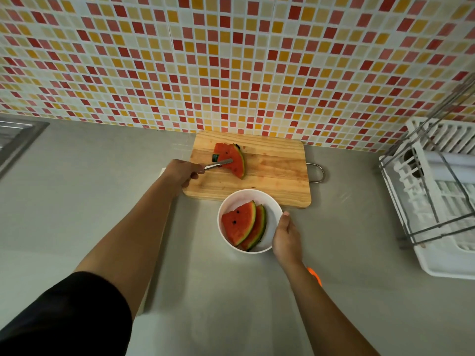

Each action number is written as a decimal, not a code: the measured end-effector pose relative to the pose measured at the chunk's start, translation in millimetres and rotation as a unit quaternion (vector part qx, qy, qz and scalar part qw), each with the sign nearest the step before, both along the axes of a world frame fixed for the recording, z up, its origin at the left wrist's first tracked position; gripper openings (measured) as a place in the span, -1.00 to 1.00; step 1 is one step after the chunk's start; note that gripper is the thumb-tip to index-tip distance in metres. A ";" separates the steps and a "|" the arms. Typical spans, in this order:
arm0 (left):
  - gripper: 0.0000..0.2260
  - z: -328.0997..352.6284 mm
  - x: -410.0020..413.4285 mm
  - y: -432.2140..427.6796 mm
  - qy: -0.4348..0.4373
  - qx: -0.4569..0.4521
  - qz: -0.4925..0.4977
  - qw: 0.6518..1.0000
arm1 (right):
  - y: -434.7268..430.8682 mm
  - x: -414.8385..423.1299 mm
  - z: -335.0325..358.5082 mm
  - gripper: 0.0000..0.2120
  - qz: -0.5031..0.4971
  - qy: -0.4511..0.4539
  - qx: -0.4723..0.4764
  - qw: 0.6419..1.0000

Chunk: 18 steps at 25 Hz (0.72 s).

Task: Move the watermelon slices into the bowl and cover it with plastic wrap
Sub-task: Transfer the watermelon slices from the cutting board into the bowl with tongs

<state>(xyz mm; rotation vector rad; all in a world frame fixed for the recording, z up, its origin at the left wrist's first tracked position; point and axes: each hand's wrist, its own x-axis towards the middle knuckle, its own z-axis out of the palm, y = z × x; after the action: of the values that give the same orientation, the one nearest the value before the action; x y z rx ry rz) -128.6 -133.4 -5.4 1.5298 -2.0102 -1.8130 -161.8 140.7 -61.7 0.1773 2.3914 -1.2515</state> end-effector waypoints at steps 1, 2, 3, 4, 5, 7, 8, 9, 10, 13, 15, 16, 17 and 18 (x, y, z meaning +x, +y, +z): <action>-0.81 4.0 5.3 -0.6 0.009 0.002 -0.001 1.000 | 0.3 0.0 0.2 -0.39 0.002 0.000 -0.001 1.000; -0.82 8.9 11.9 -2.2 0.022 0.008 -0.005 1.000 | 0.2 0.1 0.7 -0.39 0.004 0.001 -0.002 1.000; -0.82 14.2 19.3 -4.5 0.035 0.022 -0.016 0.999 | -0.2 0.1 1.4 -0.40 0.007 0.003 -0.003 1.000; -0.81 19.8 28.3 -6.0 0.047 0.042 -0.036 0.997 | -0.5 0.7 2.3 -0.40 0.009 0.003 -0.005 1.000; -0.79 24.9 38.0 -6.0 0.055 0.065 -0.068 0.994 | -0.6 1.3 2.9 -0.39 0.008 0.002 -0.006 1.000; -0.75 30.9 55.0 1.1 0.052 0.094 -0.143 0.984 | -1.1 1.9 3.5 -0.39 0.004 0.003 -0.007 1.000; -0.74 30.9 61.4 8.1 0.041 0.094 -0.179 0.979 | -1.1 2.0 3.8 -0.38 0.004 0.003 -0.006 1.000; -0.72 29.8 66.4 16.3 0.025 0.085 -0.209 0.974 | -1.1 2.1 3.8 -0.37 0.005 0.003 -0.005 1.000; -0.72 28.2 69.1 24.4 0.007 0.074 -0.231 0.970 | -1.2 1.6 3.6 -0.37 0.007 0.005 -0.003 1.000; -0.81 35.0 71.0 41.6 -0.023 0.044 -0.247 0.968 | -0.7 2.1 4.1 -0.36 0.014 0.011 -0.004 1.000; -0.84 51.6 63.3 48.2 -0.029 -0.036 -0.285 0.958 | -0.5 0.1 2.3 -0.36 0.010 0.014 -0.008 1.000; -0.83 63.2 59.8 51.4 -0.037 -0.108 -0.319 0.941 | -0.6 0.1 2.1 -0.36 0.009 0.015 -0.013 1.000; -0.80 76.4 57.6 55.2 -0.050 -0.190 -0.358 0.913 | -0.9 0.9 2.4 -0.37 0.008 0.015 -0.019 1.000; -0.75 89.2 55.2 58.8 -0.068 -0.268 -0.394 0.877 | -1.5 1.5 2.8 -0.37 0.005 0.014 -0.026 1.000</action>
<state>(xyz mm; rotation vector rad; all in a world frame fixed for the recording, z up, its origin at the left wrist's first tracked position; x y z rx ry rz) -73.3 -74.6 83.8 0.7261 -3.1443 -1.0642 -160.3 139.1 -58.9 0.1333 2.3788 -1.3179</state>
